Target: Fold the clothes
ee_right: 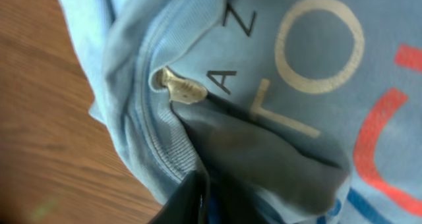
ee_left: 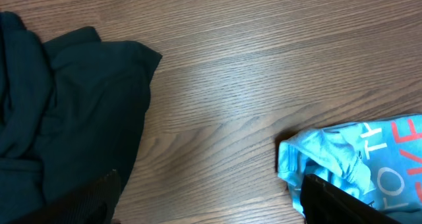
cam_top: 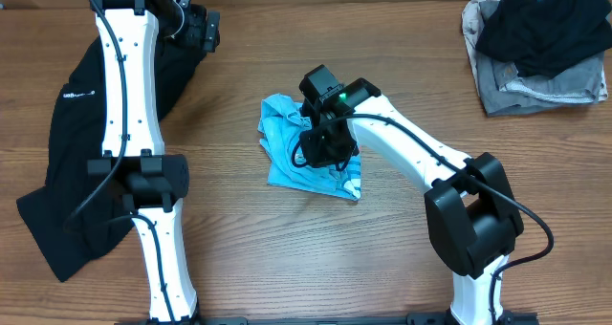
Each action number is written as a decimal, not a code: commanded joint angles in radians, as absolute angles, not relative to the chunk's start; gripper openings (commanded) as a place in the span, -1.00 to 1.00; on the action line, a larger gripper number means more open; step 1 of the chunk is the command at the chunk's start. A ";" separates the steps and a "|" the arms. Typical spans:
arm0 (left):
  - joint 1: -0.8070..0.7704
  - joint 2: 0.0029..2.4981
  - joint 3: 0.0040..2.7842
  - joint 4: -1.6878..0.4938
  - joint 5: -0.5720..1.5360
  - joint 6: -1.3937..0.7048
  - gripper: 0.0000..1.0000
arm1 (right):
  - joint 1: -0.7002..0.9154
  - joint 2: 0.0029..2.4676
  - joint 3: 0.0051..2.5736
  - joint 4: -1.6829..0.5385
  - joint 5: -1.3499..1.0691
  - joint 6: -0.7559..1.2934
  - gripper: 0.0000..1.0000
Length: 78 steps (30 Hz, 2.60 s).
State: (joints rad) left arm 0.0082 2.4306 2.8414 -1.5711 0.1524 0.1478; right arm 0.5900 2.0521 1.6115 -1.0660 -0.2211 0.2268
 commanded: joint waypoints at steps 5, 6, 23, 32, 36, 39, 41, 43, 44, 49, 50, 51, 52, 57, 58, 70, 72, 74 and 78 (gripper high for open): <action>0.007 2.428 2.862 -1.570 0.157 0.130 0.79 | 0.599 2.020 1.604 -1.088 -0.244 0.239 -0.92; 0.008 2.428 2.862 -1.570 0.157 0.130 0.79 | 0.609 2.019 1.604 -1.094 -0.266 0.238 -0.92; 0.034 2.428 2.862 -1.551 0.150 0.130 0.79 | 0.857 2.012 1.641 -1.041 -0.323 0.337 0.38; 0.034 2.428 2.862 -1.550 0.154 0.130 0.79 | 0.616 1.955 1.665 -1.113 -0.174 0.337 0.60; 0.034 2.428 2.862 -1.551 0.154 0.130 0.79 | 0.501 1.974 1.624 -1.083 -0.157 0.306 0.64; 0.034 2.428 2.862 -1.551 0.154 0.130 0.79 | 0.443 2.006 1.606 -1.082 -0.158 0.291 0.64; 0.034 2.428 2.862 -1.550 0.154 0.130 0.79 | 0.415 2.026 1.587 -1.075 -0.159 0.286 0.64; 0.034 2.428 2.862 -1.550 0.154 0.130 0.79 | 0.397 2.039 1.563 -1.063 -0.162 0.281 0.65; 0.034 2.428 2.862 -1.550 0.154 0.130 0.79 | 0.392 2.047 1.549 -1.052 -0.183 0.264 0.61; 0.034 2.428 2.862 -1.550 0.154 0.130 0.79 | 0.393 2.069 1.494 -1.004 -0.244 0.239 0.38; 0.034 2.428 2.862 -1.550 0.154 0.130 0.79 | 0.393 2.073 1.482 -1.000 -0.246 0.238 0.34; 0.034 2.428 2.862 -1.550 0.154 0.130 0.79 | 0.393 2.074 1.470 -0.997 -0.245 0.238 0.29; 0.034 2.428 2.862 -1.550 0.154 0.129 0.79 | 0.392 2.075 1.457 -0.994 -0.244 0.237 0.20; 0.033 2.428 2.862 -1.551 0.155 0.125 0.78 | 0.374 2.075 1.426 -1.002 -0.147 0.240 -0.92; 0.033 2.428 2.862 -1.551 0.155 0.122 0.78 | 0.361 2.075 1.426 -1.005 -0.113 0.240 -0.92; 0.032 2.428 2.862 -1.539 0.160 0.102 0.77 | 0.004 2.075 1.450 -0.838 0.030 0.052 -0.22; 0.032 2.428 2.862 -1.535 0.168 0.100 0.77 | -0.042 2.075 1.499 -0.834 -0.062 0.044 0.34; 0.032 2.428 2.862 -1.533 0.178 0.099 0.77 | -0.072 2.074 1.580 -0.885 -0.200 0.044 0.41; 0.032 2.428 2.862 -1.532 0.177 0.100 0.77 | -0.056 2.048 1.712 -0.969 -0.310 0.044 0.45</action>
State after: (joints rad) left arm 0.0288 2.4306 2.8414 -1.5356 0.1604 0.1173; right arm -0.1009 2.0785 1.6180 -0.9550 -0.1856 0.0677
